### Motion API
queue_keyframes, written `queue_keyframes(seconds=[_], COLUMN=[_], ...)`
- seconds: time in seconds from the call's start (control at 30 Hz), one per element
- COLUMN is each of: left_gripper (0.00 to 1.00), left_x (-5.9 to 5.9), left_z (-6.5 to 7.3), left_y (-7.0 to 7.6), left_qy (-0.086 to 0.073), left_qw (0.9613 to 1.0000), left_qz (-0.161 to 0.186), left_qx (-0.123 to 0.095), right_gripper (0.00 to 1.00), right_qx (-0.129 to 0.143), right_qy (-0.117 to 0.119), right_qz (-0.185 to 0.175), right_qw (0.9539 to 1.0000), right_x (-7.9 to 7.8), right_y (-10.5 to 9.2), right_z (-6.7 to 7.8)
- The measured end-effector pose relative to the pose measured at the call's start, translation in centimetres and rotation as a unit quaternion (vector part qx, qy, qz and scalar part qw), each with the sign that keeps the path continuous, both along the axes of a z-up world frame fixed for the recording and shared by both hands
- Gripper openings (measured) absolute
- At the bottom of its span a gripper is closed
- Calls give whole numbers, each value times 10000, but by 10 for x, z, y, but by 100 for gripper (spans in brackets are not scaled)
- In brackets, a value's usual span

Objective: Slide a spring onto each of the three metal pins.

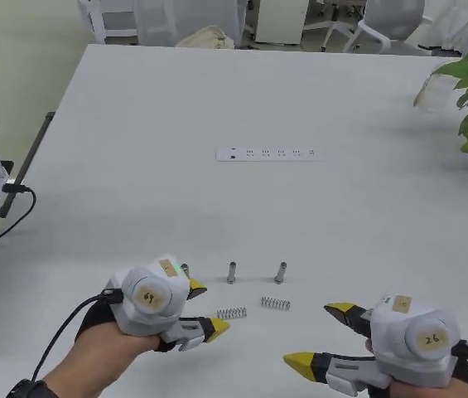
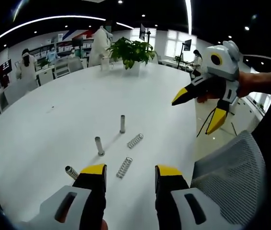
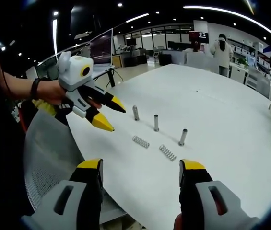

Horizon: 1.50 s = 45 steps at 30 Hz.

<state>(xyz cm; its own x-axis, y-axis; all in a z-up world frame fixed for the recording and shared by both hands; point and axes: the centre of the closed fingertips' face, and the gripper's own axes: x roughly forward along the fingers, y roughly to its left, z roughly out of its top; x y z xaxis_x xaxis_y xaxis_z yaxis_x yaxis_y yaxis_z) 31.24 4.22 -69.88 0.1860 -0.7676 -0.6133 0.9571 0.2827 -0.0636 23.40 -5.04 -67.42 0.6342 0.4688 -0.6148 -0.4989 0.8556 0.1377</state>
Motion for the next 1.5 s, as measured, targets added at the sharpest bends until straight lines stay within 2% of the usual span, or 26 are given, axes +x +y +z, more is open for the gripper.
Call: queue_keyframes(seconds=[0.37, 0.6, 0.87, 1.3, 1.5], left_gripper=[29, 26, 25, 21, 20], left_x=[5, 7, 10, 15, 17], left_z=[-17, -31, -37, -52, -66], left_y=[-9, -16, -21, -27, -29], left_qy=[56, 156, 250, 350, 492], left_qw=[9999, 9995, 9993, 9986, 9976], left_qz=[-39, -87, -85, -33, 10], left_qx=[147, 250, 262, 403, 492], right_gripper=[64, 65, 66, 66, 66], right_qx=[16, 17, 6, 14, 19], right_qy=[34, 61, 120, 174, 213], right_qz=[14, 38, 50, 60, 57], right_qw=[10000, 10000, 9999, 9998, 9998], right_x=[-1, -2, -5, -7, -9], right_y=[1, 2, 1, 2, 2], right_z=[1, 0, -3, -4, -7])
